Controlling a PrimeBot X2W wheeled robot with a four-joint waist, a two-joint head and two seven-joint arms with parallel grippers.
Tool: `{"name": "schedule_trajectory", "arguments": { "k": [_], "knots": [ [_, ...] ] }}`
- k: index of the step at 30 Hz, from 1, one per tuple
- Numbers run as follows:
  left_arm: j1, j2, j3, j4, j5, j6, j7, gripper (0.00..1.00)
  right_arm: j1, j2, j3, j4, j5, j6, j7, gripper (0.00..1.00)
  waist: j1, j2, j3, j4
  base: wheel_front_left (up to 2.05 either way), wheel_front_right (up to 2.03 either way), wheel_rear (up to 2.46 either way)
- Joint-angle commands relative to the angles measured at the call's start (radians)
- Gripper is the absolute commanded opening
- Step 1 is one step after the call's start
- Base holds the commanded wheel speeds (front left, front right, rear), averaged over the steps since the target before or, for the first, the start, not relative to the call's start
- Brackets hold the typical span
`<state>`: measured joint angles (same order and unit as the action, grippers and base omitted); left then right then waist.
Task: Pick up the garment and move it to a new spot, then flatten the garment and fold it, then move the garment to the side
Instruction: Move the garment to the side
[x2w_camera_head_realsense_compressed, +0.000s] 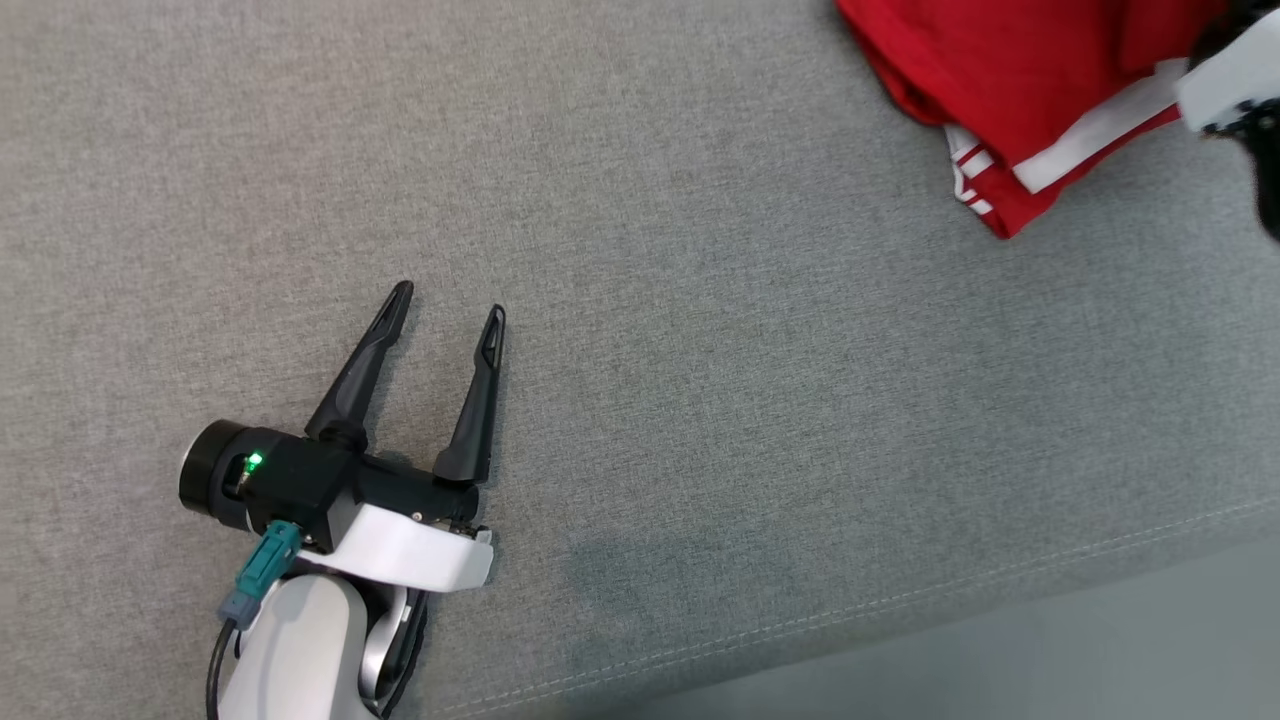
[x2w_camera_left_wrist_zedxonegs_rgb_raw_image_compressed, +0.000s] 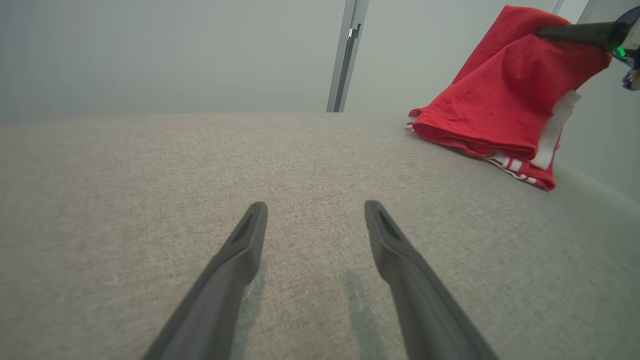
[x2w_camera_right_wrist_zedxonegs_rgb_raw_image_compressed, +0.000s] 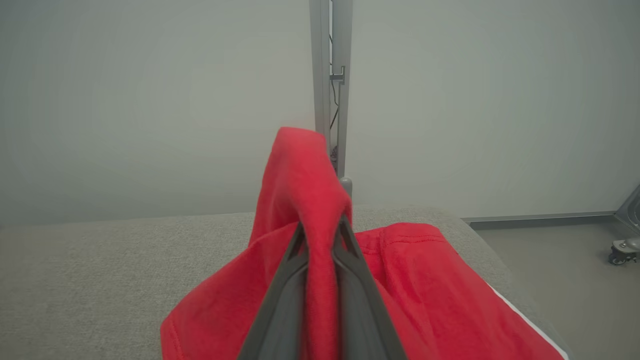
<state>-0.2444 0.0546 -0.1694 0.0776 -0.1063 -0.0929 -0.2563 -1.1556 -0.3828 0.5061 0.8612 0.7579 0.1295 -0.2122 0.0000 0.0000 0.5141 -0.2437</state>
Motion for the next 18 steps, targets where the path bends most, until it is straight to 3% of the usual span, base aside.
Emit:
{"name": "schedule_trajectory", "arguments": {
  "k": [1,9,18],
  "knots": [
    [-0.028,0.012,0.028,-0.030,0.012,-0.007,-0.006,1.00,-0.023,-0.043,-0.007,0.019,-0.016,0.001,-0.018,0.00,0.0000,0.0000,0.034,0.004,0.00,0.00,0.00],
    [-0.049,0.012,0.005,-0.025,0.028,-0.011,-0.006,1.00,-0.089,-0.072,-0.095,0.121,-0.044,0.001,-0.048,0.00,0.0000,0.0000,0.069,-0.004,0.00,0.00,0.00],
    [-0.050,0.013,-0.011,-0.025,0.032,-0.015,-0.006,1.00,-0.073,-0.082,-0.227,0.127,-0.124,0.001,-0.049,0.00,0.0000,0.0000,0.088,-0.004,0.00,0.00,0.00]
  ]
}}
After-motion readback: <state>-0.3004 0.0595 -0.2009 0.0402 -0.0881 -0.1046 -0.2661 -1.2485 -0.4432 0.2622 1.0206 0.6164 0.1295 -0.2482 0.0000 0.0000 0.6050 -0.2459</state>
